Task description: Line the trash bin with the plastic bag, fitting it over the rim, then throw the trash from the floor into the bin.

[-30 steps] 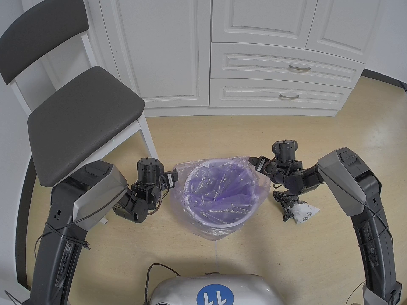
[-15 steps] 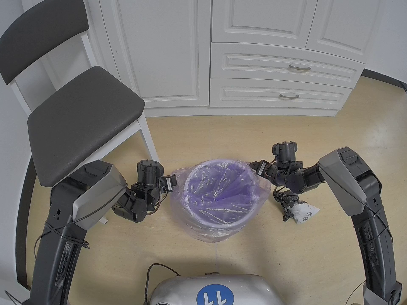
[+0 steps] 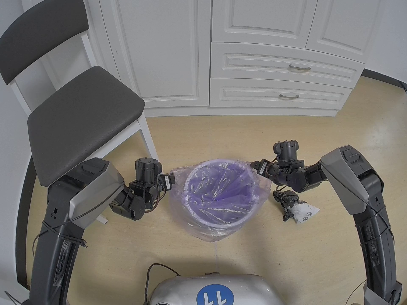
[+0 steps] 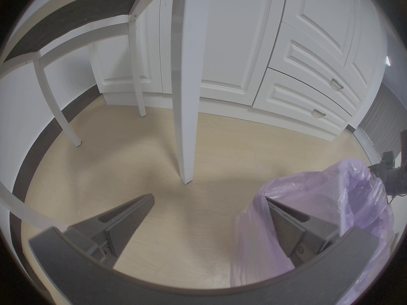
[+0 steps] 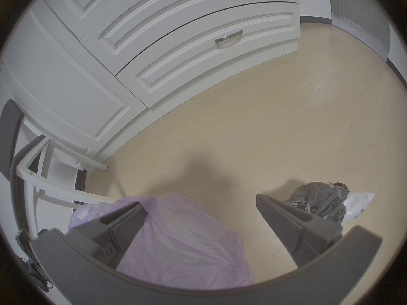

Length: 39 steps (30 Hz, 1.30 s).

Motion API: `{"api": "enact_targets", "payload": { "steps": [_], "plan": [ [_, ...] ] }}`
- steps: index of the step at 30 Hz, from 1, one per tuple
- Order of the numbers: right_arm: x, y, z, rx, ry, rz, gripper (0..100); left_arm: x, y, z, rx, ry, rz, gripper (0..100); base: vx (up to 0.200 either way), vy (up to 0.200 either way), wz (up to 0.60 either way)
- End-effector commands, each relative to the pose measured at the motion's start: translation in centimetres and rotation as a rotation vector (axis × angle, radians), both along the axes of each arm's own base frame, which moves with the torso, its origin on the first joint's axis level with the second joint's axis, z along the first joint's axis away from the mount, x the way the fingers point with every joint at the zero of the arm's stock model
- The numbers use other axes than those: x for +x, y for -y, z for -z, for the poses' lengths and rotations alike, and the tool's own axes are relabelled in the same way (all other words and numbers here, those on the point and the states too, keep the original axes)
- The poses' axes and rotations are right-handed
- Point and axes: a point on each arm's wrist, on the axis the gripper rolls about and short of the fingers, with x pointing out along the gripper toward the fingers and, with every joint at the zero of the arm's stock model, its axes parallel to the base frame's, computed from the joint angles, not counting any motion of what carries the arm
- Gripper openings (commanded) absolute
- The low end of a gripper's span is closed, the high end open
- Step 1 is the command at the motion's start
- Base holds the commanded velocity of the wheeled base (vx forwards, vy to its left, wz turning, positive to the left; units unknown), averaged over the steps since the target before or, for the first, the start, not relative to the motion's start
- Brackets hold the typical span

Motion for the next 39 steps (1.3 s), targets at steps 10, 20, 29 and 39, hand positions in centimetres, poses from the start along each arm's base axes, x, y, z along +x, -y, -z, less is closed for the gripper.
{"api": "enact_targets", "payload": {
  "steps": [10,20,29,39],
  "plan": [
    [-1.8,0.2,-5.8,0.0,0.016,-0.007,100,-1.1,0.1,-3.5,-0.005,0.014,0.01,100,0.0,0.0,0.0],
    [-3.0,0.1,-6.9,-0.016,0.008,-0.031,100,-2.7,1.1,-4.9,-0.009,0.024,0.04,100,0.0,0.0,0.0],
    [-3.6,0.1,-7.9,-0.031,0.011,-0.051,100,-3.0,1.7,-6.1,-0.019,0.044,0.055,100,0.0,0.0,0.0],
    [-5.1,-0.2,-8.4,-0.082,0.002,-0.1,100,-4.1,1.8,-7.4,-0.013,0.049,0.067,100,0.0,0.0,0.0]
  ]
}}
